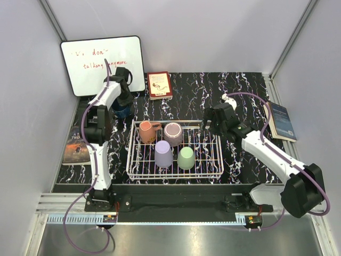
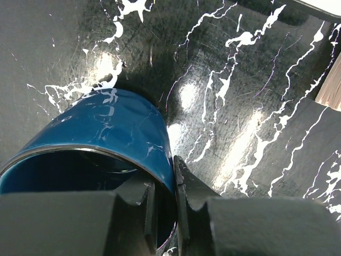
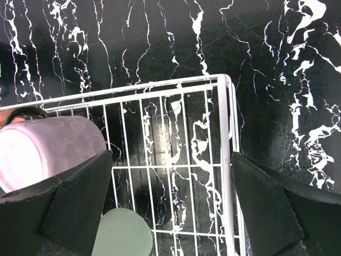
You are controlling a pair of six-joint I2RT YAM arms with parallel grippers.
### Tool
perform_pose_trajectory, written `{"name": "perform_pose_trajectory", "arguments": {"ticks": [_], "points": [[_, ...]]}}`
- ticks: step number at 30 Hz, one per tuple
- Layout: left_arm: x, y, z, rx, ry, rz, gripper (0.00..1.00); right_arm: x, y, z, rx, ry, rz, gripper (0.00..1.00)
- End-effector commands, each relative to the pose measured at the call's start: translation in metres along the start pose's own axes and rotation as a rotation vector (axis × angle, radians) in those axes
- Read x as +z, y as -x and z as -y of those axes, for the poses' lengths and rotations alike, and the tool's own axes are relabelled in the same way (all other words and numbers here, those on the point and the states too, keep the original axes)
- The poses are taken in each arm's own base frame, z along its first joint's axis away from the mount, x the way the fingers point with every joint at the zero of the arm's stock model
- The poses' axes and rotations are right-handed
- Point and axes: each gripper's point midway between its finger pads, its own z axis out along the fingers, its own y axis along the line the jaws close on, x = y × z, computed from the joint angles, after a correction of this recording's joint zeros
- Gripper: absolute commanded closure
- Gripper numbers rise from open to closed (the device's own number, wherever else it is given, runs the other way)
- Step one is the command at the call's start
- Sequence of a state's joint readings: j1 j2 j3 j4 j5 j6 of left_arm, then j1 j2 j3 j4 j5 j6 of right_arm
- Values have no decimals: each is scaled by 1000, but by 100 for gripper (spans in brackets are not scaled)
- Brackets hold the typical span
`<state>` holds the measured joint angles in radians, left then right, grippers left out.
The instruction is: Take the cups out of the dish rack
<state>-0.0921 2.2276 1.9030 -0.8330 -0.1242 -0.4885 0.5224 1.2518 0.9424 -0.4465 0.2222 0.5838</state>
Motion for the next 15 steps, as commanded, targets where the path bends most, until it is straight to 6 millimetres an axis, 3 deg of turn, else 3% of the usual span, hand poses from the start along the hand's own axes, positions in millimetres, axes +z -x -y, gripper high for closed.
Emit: {"name": "perform_pose_trajectory", "arguments": {"ticks": [1,6,9,10,15], "points": [[-30,33,11,-28,-57,108,80,-2,22,-17,13,46,51,0],[-66,48,14,-57,-90,180,61,0,27,-22,4,55,55,0],[-87,56,16,-70,-109,222,45,-1,29,-23,8,60,61,0],[-95,58,18,-74,-115,237,35,0,29,-23,8,58,61,0],[-143,65,17,-108,-127,331,19,-6,36,-32,-16,90,76,0]]}}
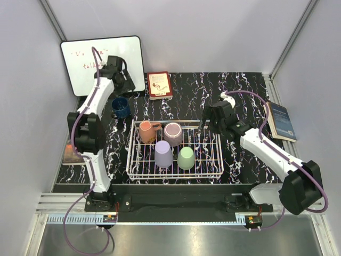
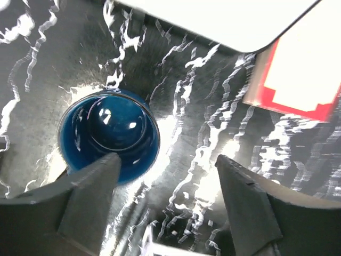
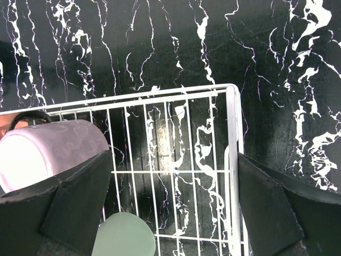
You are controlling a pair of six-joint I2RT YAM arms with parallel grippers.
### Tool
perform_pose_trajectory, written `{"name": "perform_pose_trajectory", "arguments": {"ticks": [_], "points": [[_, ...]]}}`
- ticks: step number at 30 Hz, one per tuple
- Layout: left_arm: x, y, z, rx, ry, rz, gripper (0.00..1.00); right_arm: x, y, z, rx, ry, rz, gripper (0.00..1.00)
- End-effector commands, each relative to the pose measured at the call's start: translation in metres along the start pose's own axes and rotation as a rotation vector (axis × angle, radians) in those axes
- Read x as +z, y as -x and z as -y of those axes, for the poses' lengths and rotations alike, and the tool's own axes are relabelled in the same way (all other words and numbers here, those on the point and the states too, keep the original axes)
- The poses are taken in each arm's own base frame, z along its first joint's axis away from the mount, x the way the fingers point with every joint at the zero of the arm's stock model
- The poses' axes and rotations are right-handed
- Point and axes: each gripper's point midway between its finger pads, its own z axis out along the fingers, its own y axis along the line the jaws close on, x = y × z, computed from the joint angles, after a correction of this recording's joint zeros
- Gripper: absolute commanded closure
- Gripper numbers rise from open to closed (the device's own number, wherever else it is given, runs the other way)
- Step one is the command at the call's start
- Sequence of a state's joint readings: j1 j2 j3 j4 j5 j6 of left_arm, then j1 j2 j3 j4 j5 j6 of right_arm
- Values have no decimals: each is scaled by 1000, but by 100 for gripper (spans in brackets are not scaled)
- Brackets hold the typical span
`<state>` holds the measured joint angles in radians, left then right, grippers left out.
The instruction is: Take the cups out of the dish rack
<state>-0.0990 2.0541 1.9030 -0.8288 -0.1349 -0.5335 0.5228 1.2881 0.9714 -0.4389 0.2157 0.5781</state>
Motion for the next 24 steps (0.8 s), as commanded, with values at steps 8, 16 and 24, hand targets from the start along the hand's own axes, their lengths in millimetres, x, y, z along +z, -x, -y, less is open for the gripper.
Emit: {"name": "perform_pose_trajectory", "arguments": {"ticks": [8,16,24], "points": [[-149,-13,31,73,11,349,9,-13,39,-75,-148,109,112,0],[-192,-41,7,63,-33,390,2,-22,45,-84,-99,81,186,0],[-198,-49,-2,61,-27,404,2,-38,46,-64,-72,42,219,0]]}}
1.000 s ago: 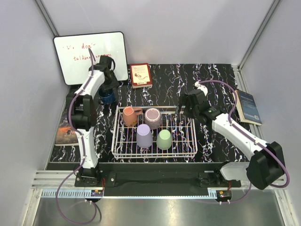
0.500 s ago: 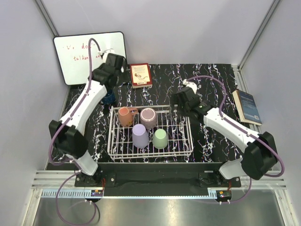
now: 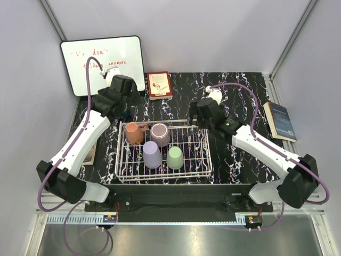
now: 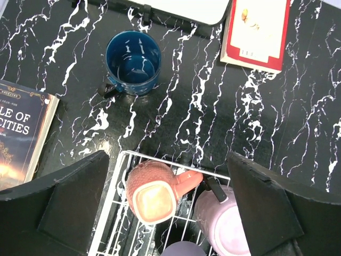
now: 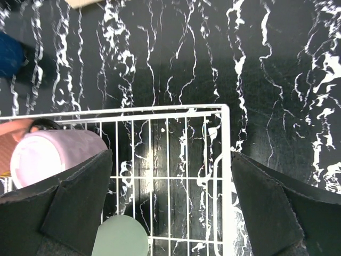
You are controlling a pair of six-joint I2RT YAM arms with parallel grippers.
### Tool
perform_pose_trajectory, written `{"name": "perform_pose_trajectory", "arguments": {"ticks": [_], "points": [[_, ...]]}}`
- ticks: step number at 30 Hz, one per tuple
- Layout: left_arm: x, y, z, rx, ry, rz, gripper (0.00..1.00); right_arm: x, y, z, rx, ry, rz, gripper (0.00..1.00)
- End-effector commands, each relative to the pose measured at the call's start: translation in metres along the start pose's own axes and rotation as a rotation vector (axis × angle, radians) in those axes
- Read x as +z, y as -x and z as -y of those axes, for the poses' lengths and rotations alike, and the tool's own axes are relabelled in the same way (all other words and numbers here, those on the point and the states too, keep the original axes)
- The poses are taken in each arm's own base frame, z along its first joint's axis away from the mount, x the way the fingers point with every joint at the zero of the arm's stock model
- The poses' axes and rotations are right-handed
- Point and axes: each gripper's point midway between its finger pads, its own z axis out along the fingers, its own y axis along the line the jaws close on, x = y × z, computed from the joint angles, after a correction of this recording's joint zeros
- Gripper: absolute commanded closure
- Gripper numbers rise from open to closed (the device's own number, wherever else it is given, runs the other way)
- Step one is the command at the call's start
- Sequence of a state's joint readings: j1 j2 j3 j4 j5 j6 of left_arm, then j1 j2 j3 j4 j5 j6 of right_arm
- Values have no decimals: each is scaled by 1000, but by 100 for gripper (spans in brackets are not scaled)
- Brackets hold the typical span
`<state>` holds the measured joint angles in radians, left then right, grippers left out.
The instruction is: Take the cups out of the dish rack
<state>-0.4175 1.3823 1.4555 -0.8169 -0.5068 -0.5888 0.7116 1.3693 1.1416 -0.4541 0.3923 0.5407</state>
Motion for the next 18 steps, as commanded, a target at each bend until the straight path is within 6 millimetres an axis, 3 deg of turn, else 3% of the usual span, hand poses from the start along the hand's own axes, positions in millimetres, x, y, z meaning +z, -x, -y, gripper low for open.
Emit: {"name": "perform_pose_trajectory", "arguments": {"ticks": [1,4,5,6,7,8,9,10,18], "points": [[-16,15,-6,-51,2,84,2,-30,35,3,52,11,136,0],[-26,19,-10,-70,-11,109,2,-45,48,-15,-24,80,159,0],[-27,18,-9,-72,-22,104,2,-46,44,-21,-55,97,129,0],[-30,17,-8,-71,-33,103,2,-55,53,-38,-76,137,135,0],[-32,16,-7,-71,-38,104,2,-44,44,-45,-132,130,93,0],[-36,14,-9,-76,-45,107,2,-42,38,-51,-169,129,68,0],[-39,12,-8,-73,-53,107,2,-48,39,-71,-198,167,72,0],[-41,10,-9,-74,-55,109,2,-37,29,-78,-242,161,44,0],[-60,-3,-27,-70,-74,137,1,-8,5,-134,-279,288,-60,0]]}}
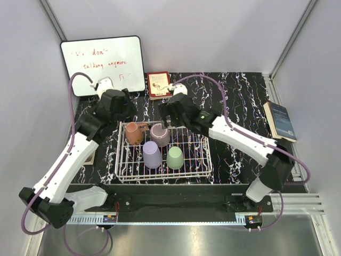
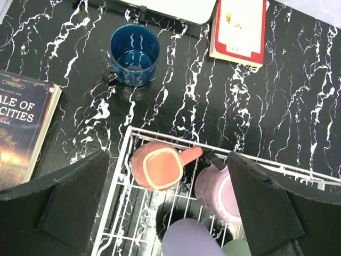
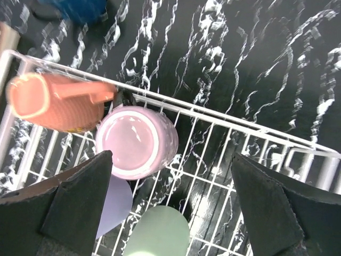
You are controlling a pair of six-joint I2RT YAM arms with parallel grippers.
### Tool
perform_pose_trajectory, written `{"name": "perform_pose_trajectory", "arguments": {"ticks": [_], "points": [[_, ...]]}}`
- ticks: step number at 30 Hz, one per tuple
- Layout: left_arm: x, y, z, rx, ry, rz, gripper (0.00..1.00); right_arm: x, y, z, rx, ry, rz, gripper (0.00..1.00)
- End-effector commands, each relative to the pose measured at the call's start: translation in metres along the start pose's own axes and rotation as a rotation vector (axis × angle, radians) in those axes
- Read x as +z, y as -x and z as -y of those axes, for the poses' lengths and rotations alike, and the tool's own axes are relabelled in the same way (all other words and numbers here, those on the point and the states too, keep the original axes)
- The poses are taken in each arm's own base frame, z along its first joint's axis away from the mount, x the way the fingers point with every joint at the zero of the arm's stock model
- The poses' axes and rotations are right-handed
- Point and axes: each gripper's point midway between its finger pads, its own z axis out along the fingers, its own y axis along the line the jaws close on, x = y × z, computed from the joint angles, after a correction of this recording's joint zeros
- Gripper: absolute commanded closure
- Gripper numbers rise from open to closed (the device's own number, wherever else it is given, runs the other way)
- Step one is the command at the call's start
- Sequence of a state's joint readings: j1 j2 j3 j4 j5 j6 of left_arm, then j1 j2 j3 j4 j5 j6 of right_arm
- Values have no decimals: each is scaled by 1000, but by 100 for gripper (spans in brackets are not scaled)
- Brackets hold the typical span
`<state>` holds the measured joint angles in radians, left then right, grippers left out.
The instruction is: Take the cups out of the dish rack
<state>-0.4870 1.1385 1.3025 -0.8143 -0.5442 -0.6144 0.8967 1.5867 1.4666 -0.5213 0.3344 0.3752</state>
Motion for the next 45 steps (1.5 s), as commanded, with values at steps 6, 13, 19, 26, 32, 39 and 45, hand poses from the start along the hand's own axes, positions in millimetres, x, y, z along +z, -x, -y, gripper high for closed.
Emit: {"name": "perform_pose_trajectory", "arguments": {"ticks": [6,13,19,26,32,39,45], "points": [[-8,-2,-14,-13,8,49,1,23,-5,-48,-54,128,-58,0],[-4,-17,-17,-2,6,17,1,34,-33,-75,-106,146,-114,0],[-1,-25,-20,5,13,3,1,50,-59,-79,-114,121,-178,0],[1,-27,-20,15,16,0,1,60,-65,-66,-119,43,-173,0],[2,-26,-19,14,20,0,1,47,-51,-62,-114,10,-119,0],[5,-28,-16,10,14,-11,1,38,-45,-48,-117,-50,-84,0],[7,-31,-15,12,17,-16,1,42,-53,-47,-110,-62,-101,0]]}}
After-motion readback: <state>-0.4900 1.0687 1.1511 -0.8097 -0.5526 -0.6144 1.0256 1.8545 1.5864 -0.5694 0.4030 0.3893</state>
